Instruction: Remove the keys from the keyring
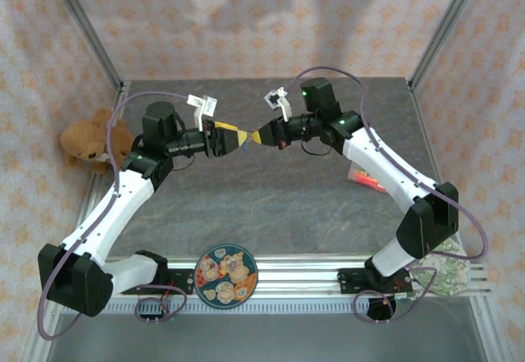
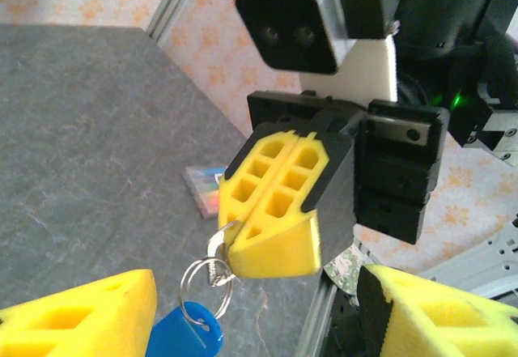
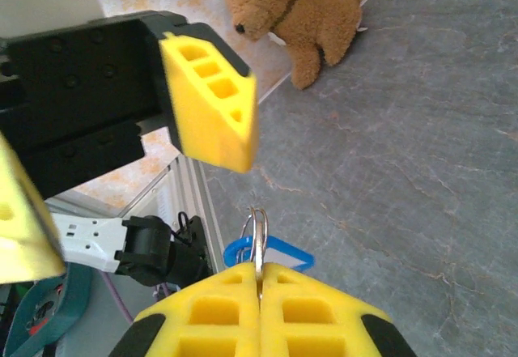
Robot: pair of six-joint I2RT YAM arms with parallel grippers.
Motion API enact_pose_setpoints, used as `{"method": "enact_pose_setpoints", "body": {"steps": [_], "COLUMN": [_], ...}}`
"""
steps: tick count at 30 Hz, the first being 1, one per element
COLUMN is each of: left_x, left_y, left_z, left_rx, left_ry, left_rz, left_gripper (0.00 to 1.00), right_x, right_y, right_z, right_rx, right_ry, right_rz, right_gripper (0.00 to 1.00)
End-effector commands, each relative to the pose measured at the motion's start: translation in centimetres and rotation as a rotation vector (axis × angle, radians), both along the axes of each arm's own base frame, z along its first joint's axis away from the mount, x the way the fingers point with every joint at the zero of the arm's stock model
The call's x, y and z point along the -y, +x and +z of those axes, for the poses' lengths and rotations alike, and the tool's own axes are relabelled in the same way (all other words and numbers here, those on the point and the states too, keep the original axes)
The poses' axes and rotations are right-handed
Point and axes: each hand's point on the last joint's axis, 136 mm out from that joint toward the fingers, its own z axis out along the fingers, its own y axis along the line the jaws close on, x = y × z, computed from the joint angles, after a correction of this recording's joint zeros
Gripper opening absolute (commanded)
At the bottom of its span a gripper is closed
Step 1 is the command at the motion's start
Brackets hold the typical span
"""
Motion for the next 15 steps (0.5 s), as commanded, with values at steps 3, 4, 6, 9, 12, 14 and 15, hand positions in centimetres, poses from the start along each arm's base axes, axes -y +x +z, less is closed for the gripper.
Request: {"method": "enact_pose_setpoints", "body": {"steps": [3, 4, 6, 9, 12, 14, 15], "left_x": [0.78, 0.92, 1.01, 1.1, 1.19, 1.16, 1.18], "left_y": [-0.92, -0.96, -0.98, -1.05, -1.06, -1.0, -0.99], "left_z": [1.01, 1.0, 0.9, 0.94, 0.93, 0.79, 0.77], "left_rx": [0.014, 0.016, 0.014, 0.015, 0.014, 0.013, 0.012], "left_ry": [-0.01, -0.01, -0.009, -0.013, -0.014, -0.011, -0.011], "left_rz": [-0.068, -0.072, -0.074, -0.082, -0.086, -0.085, -0.085], "left_gripper": [0.65, 0.64, 0.6, 0.5, 0.45, 0.44, 0.42], "right_x": [-0.19, -0.25, -0.32, -0.4, -0.46, -0.52, -0.53], "right_y": [-0.94, -1.0, -1.06, -1.09, -1.21, -1.25, -1.34], "right_z": [2.38, 2.4, 2.42, 2.38, 2.6, 2.64, 2.7], "right_rx": [0.045, 0.043, 0.039, 0.035, 0.038, 0.038, 0.039], "right_ry": [0.043, 0.043, 0.044, 0.046, 0.05, 0.052, 0.052], "right_rz": [0.052, 0.056, 0.063, 0.07, 0.077, 0.082, 0.085], "right_gripper": [0.0, 0.0, 0.0, 0.0, 0.0, 0.0, 0.0]}}
